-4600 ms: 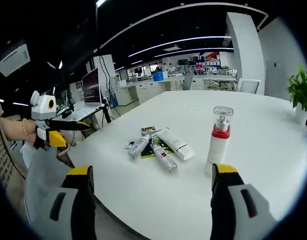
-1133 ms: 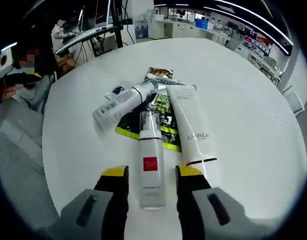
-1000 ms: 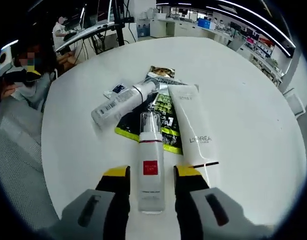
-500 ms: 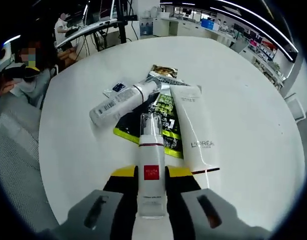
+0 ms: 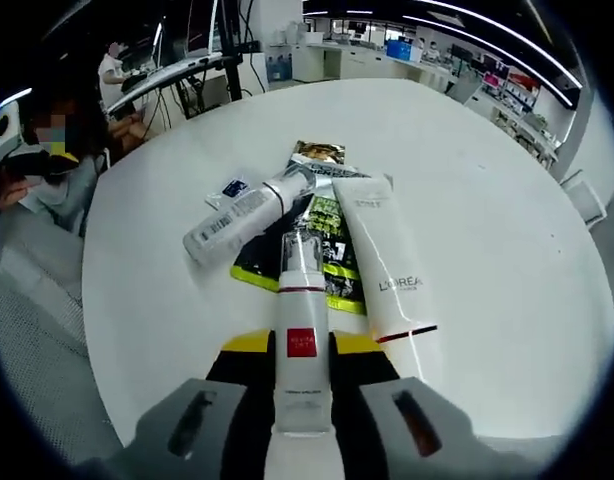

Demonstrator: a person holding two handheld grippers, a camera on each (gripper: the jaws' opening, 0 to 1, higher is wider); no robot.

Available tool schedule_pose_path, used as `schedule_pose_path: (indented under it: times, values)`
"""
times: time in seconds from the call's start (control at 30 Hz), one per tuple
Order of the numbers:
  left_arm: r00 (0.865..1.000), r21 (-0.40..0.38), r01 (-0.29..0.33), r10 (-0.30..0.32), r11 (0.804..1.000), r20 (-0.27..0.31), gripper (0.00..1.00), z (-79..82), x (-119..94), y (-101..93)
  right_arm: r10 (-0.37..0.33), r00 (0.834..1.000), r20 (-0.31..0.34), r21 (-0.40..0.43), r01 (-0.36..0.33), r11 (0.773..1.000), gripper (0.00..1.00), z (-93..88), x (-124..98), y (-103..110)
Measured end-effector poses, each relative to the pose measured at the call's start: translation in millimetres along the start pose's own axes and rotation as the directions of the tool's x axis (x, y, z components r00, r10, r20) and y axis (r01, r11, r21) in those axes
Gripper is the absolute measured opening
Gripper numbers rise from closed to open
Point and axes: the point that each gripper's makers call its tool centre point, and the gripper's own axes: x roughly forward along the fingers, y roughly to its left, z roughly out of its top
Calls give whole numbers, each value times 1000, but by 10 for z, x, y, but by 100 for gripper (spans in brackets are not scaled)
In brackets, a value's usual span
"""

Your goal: Arrange the skincare products in the storage area until every visible bottle or jar stands upright without overlapping.

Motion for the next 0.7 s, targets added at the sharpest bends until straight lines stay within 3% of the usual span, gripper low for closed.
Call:
schedule_pose_path:
  times: [0.33,0.5,0.7]
  values:
    - [1000,-6,-2,2,1000,2,97,3,-6,5,-33,997,72,29,31,999,20,27,-231,40]
    - [1000,-49,-11,11,999,-6,97,8,-1,32,-50,992,119,44,45,998,20,52,-395,109]
    - [1000,-37,-12,11,999,-10,97,21,-23,-12,-79,982,170,64,69,996,20,62,-583,172]
